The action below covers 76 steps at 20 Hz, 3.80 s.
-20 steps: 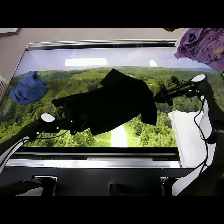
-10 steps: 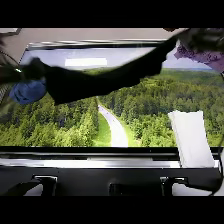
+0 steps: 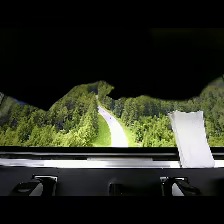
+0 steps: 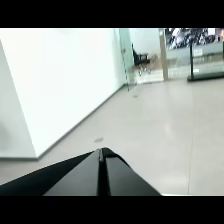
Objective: Fold the clothes and pants, and hang the long-sleeved shirts on hangers.
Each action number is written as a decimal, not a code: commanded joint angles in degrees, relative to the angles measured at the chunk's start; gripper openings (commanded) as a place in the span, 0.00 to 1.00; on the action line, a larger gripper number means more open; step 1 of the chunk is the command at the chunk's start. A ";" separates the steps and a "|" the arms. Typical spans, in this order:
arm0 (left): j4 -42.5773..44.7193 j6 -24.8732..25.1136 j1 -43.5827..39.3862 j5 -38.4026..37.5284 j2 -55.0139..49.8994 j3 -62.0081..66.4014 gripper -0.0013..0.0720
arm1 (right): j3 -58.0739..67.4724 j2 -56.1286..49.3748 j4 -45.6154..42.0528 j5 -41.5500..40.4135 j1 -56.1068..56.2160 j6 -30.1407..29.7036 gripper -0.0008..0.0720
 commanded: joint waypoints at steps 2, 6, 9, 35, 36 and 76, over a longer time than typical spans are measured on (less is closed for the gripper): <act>6.47 -3.04 0.11 -4.76 -2.62 -1.36 0.03 | 0.04 -4.76 0.13 1.60 0.02 6.25 0.04; 6.40 -2.82 0.07 -7.87 -15.74 -4.90 0.03 | -0.59 -23.12 5.64 12.28 1.36 7.08 0.04; 6.38 -1.38 0.04 -7.45 -28.72 -5.88 0.03 | -1.92 -38.66 0.98 12.76 7.89 4.07 0.04; 5.81 6.88 12.83 -25.66 -46.01 -1.88 0.80 | -4.72 -50.01 -0.44 36.37 4.50 -5.86 0.35; 5.51 6.86 14.47 -25.16 -43.06 -5.70 0.80 | -9.20 -47.60 1.70 35.45 2.49 -6.73 0.35; -2.78 12.39 33.16 -9.97 -19.45 -50.01 0.80 | -78.36 -31.30 13.73 4.37 11.76 -9.86 0.05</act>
